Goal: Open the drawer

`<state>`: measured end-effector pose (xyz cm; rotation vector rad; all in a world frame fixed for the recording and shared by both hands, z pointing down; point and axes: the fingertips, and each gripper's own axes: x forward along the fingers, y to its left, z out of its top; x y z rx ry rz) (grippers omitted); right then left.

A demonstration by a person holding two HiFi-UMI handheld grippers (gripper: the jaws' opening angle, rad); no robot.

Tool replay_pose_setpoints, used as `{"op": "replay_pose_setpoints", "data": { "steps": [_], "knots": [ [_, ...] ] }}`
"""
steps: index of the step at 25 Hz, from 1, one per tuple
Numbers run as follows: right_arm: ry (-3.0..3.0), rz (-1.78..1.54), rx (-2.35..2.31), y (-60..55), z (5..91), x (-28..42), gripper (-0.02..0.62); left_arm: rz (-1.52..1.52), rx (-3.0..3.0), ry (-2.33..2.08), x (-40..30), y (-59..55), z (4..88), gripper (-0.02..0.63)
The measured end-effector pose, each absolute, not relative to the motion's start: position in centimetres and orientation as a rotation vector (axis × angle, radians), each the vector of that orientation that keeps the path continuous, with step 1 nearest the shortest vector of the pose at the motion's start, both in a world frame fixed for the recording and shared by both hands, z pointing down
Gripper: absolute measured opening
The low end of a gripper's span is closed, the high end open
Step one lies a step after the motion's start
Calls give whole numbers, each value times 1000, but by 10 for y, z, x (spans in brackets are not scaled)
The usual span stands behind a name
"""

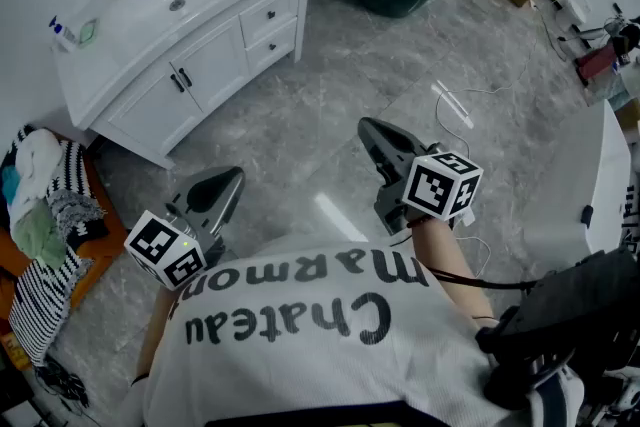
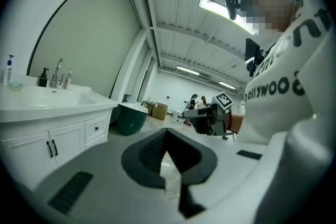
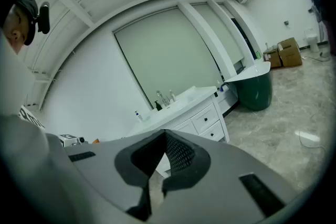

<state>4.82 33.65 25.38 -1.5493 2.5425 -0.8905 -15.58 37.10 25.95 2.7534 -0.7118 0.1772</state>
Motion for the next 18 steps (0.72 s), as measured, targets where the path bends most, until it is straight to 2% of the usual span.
{"op": "replay_pose_setpoints", "data": {
  "steps": [18],
  "knots": [
    [2367, -1010, -1442, 318, 262, 12, 5, 139, 2714, -762, -211, 353, 265, 8]
  ]
}}
